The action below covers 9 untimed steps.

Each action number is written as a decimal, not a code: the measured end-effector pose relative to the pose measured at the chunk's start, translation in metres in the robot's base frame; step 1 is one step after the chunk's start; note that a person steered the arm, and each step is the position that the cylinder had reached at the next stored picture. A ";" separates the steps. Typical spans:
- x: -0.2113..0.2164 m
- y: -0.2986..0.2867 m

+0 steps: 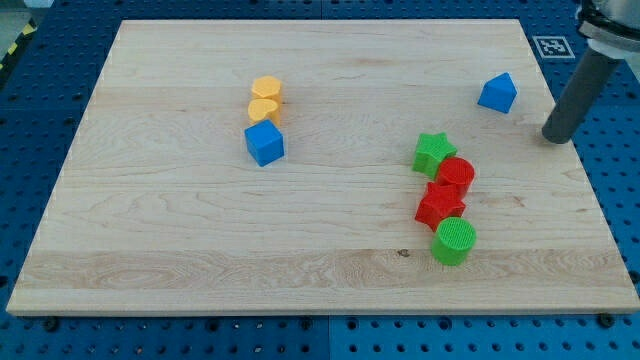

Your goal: Move the blue triangle closer to the yellow heart

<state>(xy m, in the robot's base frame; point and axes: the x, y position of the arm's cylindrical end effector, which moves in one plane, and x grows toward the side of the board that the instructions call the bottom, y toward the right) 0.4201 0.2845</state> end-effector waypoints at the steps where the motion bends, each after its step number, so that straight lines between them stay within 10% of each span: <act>1: -0.004 0.004; 9: -0.051 -0.050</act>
<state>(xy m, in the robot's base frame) 0.3696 0.2341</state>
